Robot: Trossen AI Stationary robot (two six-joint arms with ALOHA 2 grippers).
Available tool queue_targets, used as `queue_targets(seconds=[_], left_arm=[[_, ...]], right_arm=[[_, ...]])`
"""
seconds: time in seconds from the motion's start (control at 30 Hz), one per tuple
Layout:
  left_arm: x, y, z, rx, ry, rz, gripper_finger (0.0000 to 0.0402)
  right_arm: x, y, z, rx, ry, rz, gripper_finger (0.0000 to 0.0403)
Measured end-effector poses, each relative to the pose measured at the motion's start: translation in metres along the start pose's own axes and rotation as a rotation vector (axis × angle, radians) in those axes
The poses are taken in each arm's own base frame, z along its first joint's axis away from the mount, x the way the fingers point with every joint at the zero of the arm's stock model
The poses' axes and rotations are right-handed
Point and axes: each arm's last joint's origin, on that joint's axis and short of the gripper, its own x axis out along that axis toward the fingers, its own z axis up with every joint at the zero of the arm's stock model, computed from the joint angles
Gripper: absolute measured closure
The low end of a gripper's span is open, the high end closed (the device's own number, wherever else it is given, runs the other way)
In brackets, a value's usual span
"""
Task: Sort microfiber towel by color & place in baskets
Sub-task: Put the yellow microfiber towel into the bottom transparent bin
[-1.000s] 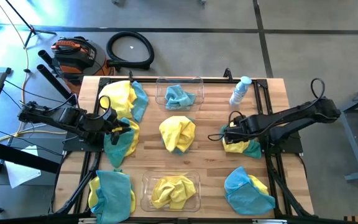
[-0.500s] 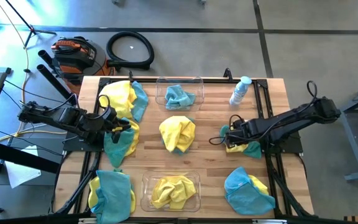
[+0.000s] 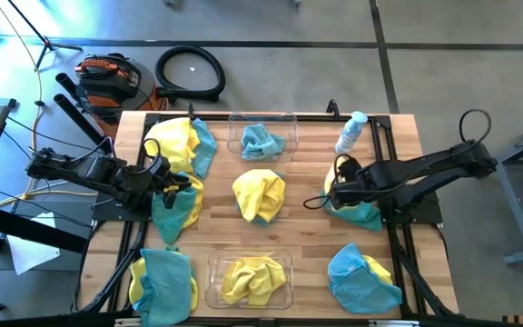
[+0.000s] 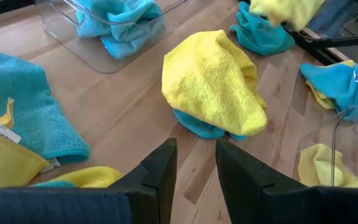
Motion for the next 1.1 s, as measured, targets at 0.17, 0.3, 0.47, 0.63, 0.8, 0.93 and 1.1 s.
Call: queue_targets(seconds=[0.17, 0.3, 0.47, 0.63, 0.8, 0.93, 1.1], left_arm=[[0.0, 0.0, 0.0, 0.03, 0.003, 0.002, 0.0303], [0.0, 0.0, 0.0, -0.008, 0.003, 0.002, 0.0303], [0.0, -0.001, -0.002, 0.028, 0.041, -0.033, 0.0303], [0.0, -0.001, -0.003, 0.039, 0.083, -0.074, 0.0303], [0.0, -0.001, -0.004, 0.075, 0.103, -0.075, 0.0303], [0.0, 0.0, -0.005, 0.111, 0.109, -0.071, 0.0303], [0.0, 0.0, -0.005, 0.111, 0.108, -0.072, 0.0303]], right_arm=[[-0.052, 0.018, 0.008, -0.013, -0.176, 0.184, 0.0401], [-0.078, 0.053, 0.003, -0.051, -0.236, 0.284, 0.0402], [-0.097, 0.121, -0.011, -0.142, -0.237, 0.338, 0.0402], [-0.111, 0.187, -0.031, -0.244, -0.246, 0.413, 0.0402], [-0.115, 0.236, -0.049, -0.299, -0.263, 0.482, 0.0403], [-0.092, 0.263, -0.065, -0.337, -0.242, 0.527, 0.0403], [-0.059, 0.281, -0.078, -0.388, -0.138, 0.497, 0.0403]])
